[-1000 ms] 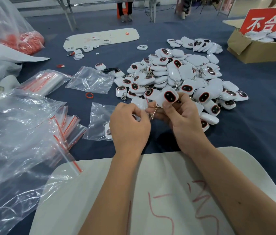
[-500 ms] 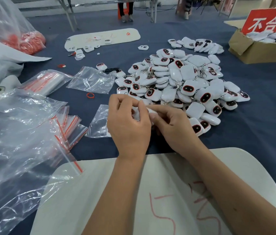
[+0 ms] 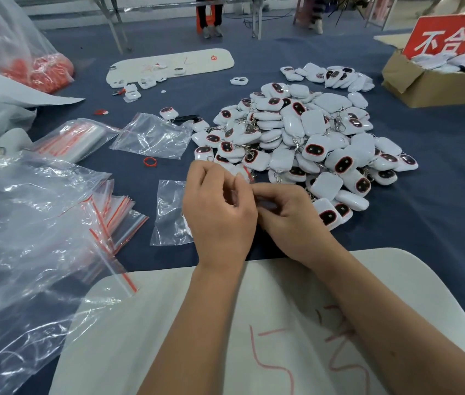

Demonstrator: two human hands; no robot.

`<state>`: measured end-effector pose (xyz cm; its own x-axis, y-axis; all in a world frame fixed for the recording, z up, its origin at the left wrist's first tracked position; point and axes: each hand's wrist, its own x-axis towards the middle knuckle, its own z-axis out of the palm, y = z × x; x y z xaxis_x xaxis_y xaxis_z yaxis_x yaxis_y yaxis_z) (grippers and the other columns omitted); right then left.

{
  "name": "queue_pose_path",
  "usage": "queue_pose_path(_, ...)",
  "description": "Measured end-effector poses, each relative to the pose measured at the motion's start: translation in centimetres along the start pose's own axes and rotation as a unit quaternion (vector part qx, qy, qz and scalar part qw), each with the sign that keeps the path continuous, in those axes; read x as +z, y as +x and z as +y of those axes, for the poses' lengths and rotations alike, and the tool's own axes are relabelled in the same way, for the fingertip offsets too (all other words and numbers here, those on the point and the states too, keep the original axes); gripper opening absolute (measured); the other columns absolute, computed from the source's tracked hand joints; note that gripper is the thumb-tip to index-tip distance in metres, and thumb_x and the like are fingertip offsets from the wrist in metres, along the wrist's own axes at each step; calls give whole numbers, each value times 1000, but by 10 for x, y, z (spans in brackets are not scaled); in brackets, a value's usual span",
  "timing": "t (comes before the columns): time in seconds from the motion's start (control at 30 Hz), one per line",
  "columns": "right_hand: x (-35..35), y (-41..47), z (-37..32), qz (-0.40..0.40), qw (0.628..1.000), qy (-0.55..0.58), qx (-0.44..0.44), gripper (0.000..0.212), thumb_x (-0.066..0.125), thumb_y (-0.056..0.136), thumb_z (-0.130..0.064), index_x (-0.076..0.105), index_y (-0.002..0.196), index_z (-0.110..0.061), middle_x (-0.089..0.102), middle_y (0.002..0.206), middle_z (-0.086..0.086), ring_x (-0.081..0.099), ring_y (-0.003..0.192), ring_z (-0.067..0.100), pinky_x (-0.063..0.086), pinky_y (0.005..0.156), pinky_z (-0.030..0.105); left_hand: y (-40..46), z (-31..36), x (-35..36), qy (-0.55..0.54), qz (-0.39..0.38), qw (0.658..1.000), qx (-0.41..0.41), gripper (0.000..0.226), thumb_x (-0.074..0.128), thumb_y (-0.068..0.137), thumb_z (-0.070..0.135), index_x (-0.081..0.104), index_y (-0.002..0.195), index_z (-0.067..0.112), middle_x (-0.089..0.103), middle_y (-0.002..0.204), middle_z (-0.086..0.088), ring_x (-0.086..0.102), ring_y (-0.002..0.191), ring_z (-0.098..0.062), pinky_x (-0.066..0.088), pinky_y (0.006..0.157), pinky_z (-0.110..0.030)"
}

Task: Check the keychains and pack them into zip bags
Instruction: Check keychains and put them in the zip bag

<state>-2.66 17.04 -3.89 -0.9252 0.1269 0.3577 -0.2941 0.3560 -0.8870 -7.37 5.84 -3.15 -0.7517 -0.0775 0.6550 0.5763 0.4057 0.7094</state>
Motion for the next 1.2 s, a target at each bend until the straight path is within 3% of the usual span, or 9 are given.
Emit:
queue_pose_path(0.1,-2,-2,5,189,969,-157,-9,22,64,95,0,80,103,-14,78,97,-8,69,95,15,55,85,35,0,0,2,-7,-9,1000,-14,25,70,84,-1,54,66,5,53,84,-6,48,65,-12,37,60,-13)
queue_pose_path(0.17,-5,0,7,227,933,-277,-25,22,63,94,-2,76,110,-11,74,109,-1,58,109,23,47,94,32,-1,1,4,-16,-26,999,-16,24,70,86,3,56,67,5,53,85,-5,52,66,-11,38,59,-12)
queue_pose_path(0.3,3,6,5,89,885,-452,69,48,44,101,-26,51,148,-21,35,163,11,24,147,38,35,113,46,-4,2,8,-32,-64,997,5,21,67,90,9,59,71,8,55,84,-3,52,63,-11,38,59,-15)
queue_pose_path(0.4,5,11,4,-2,850,-507,142,64,46,103,-44,23,161,-33,2,174,5,0,158,31,24,121,49,-8,3,13,-27,-135,990,9,23,62,93,14,55,71,9,55,72,-1,49,64,-13,40,62,-27)
queue_pose_path(0.6,3,6,0,125,866,-472,106,35,60,98,-15,58,133,-20,40,142,7,37,128,29,47,95,39,-6,-6,19,9,-213,975,-59,18,63,93,16,59,77,9,61,71,0,54,72,-23,45,71,-42)
queue_pose_path(0.77,3,7,-1,89,861,-486,122,49,61,97,-14,53,145,-21,37,154,7,33,137,31,47,100,43,-2,-11,17,59,-155,980,-110,10,61,87,8,62,76,10,63,70,0,59,72,-24,45,69,-35)
queue_pose_path(0.87,1,4,1,134,888,-432,88,42,69,92,-6,65,133,-15,57,132,5,42,126,28,50,91,41,0,-15,14,43,-133,983,-119,9,61,87,8,63,79,10,64,72,0,61,72,-23,48,72,-38)
queue_pose_path(1.03,1,5,3,224,922,-317,-5,16,60,104,-15,70,109,-4,64,101,10,57,97,28,45,82,36,0,-9,12,-61,-138,979,-133,11,61,90,25,68,92,17,70,83,5,67,74,-18,56,75,-45)
queue_pose_path(1.2,-3,3,3,181,966,-179,-45,10,52,107,-10,59,104,-3,66,79,1,62,71,17,48,68,27,1,-4,11,-128,-140,976,-109,18,60,96,28,73,106,20,74,95,5,71,87,-23,58,81,-49)
